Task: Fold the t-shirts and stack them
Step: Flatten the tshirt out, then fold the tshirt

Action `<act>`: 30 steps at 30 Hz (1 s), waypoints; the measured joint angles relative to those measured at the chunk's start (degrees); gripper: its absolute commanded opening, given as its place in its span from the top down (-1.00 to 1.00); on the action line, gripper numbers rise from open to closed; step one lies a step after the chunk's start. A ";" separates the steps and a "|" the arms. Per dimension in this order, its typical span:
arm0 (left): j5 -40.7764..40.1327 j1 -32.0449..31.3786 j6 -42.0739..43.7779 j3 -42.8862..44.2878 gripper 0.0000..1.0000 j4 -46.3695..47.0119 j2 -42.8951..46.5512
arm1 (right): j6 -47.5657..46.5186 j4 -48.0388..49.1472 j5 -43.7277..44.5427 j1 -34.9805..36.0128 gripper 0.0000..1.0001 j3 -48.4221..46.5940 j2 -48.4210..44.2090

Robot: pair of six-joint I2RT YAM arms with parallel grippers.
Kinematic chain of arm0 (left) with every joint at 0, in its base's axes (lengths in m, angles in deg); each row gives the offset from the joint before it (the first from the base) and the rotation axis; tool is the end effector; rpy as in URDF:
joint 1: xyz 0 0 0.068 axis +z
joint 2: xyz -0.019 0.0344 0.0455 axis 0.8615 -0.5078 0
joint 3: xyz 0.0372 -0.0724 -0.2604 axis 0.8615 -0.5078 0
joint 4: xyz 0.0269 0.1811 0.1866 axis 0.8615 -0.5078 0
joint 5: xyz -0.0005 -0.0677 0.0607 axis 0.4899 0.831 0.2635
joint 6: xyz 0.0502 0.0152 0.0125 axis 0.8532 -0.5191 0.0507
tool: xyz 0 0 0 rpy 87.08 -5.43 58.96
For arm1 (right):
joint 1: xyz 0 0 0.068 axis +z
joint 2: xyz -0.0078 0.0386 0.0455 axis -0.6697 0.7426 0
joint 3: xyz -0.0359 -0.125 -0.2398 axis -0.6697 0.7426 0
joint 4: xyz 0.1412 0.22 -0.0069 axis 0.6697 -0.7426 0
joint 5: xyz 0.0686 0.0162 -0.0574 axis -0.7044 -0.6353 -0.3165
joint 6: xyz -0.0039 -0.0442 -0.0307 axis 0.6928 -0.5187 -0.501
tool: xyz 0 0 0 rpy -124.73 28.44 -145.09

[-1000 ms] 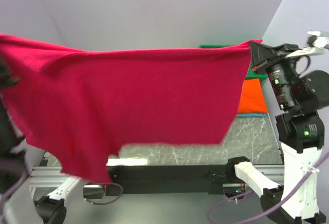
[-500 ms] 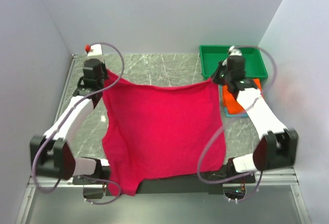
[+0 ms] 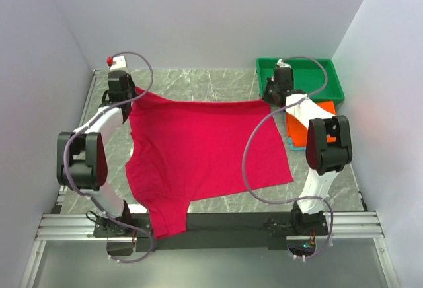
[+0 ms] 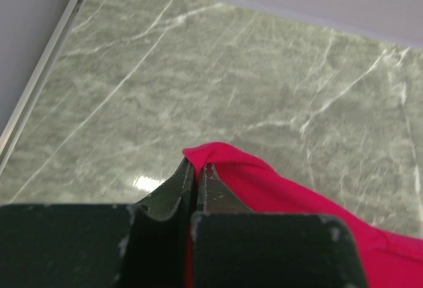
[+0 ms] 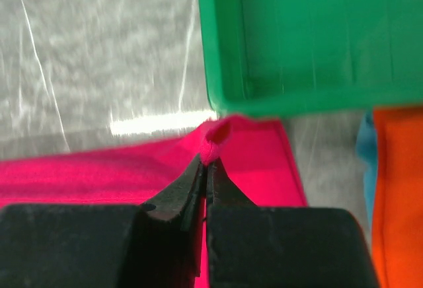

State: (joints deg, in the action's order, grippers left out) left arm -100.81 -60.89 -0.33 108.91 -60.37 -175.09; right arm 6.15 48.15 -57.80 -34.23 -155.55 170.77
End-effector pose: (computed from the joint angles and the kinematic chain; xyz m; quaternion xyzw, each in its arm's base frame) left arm 0.3815 -0.0010 0.2574 -0.1305 0.8119 0.0422 0.5675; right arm 0.4138 0.0566 0.2265 0.0819 0.8974 0.0947 0.4230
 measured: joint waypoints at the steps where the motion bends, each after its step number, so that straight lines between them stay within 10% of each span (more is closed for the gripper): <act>1: 0.57 0.24 -0.20 1.42 0.99 -0.17 -0.96 | -0.20 0.11 0.28 0.00 1.00 -1.40 1.01; 14: 2.97 2.47 -9.77 18.21 0.99 -9.38 -5.25 | -1.33 -0.17 2.05 -0.20 1.00 -16.00 7.93; 30: 5.16 3.04 -25.11 18.88 0.99 -25.62 -5.90 | -2.05 -3.21 1.55 -0.46 1.00 -19.04 11.69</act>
State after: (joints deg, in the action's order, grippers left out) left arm -95.65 -57.85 -25.44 127.79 -85.99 -180.99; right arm 4.09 44.94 -56.25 -34.69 -174.59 182.46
